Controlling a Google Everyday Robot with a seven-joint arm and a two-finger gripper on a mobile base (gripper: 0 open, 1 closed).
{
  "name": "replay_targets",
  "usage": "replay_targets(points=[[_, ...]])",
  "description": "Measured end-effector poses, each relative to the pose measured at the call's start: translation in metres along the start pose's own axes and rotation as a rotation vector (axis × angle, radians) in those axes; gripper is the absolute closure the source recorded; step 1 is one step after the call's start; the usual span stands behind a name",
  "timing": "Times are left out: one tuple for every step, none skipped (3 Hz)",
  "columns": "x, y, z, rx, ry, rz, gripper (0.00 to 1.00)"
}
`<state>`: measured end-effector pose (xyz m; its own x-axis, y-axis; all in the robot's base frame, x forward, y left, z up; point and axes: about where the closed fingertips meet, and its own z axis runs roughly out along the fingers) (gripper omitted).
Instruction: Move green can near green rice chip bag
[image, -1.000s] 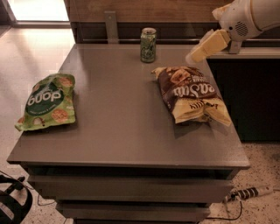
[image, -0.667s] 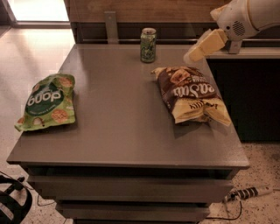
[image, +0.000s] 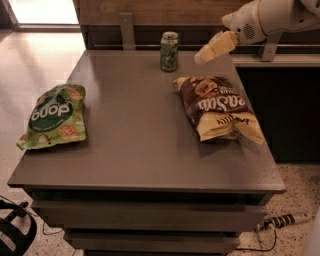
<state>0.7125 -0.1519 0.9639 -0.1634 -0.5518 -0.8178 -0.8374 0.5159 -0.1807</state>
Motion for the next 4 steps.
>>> replay_targets(points=[[-0.002, -0.024, 0.03, 0.004, -0.071, 0.021, 0.0], [-0.003, -0.045, 0.055, 0.033, -0.127, 0.035, 0.0], [-0.009, -0.056, 0.076, 0.06, -0.169, 0.047, 0.0], [-0.015, -0.058, 0.098, 0.101, -0.142, 0.067, 0.0]])
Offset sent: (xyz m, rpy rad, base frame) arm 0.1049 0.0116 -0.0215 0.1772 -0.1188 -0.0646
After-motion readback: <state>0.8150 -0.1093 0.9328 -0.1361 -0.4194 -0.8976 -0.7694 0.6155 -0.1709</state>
